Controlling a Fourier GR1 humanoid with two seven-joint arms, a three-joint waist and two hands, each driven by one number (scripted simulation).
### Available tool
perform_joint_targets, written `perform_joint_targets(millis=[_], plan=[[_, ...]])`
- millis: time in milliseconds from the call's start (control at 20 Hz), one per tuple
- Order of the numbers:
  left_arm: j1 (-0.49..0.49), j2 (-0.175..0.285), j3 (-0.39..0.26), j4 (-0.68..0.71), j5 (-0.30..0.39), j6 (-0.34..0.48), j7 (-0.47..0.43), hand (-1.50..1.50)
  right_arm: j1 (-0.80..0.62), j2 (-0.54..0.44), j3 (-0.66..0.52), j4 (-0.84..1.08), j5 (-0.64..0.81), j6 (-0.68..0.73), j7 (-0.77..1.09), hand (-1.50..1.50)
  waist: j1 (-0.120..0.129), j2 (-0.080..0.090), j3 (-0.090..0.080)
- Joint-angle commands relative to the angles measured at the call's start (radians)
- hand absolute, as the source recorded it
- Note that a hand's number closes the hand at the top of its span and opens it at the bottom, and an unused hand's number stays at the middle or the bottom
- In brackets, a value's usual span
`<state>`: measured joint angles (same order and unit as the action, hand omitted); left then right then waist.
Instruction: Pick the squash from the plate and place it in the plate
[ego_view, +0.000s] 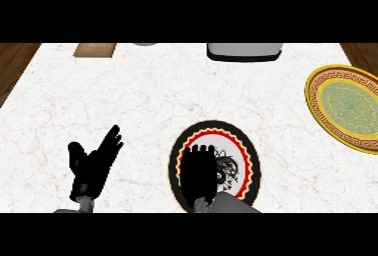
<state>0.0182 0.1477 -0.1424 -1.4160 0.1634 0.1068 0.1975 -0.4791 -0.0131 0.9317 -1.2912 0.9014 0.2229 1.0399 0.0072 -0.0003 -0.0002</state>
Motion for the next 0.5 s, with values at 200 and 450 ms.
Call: perform_joint_targets(millis=[200, 450], plan=[[0.011, -0.035, -0.007, 0.004, -0.02, -0.007, -0.01, 0.0, -0.073, 0.013, -0.023, 0.084, 0.033, 0.09, -0.016, 1.5, -0.001, 0.0, 0.0], [0.022, -0.014, 0.023, -0.003, -0.03, -0.029, -0.011, 0.0, -0.037, 0.013, 0.012, 0.077, 0.096, 0.038, -0.026, 1.5, 0.001, 0.0, 0.0]])
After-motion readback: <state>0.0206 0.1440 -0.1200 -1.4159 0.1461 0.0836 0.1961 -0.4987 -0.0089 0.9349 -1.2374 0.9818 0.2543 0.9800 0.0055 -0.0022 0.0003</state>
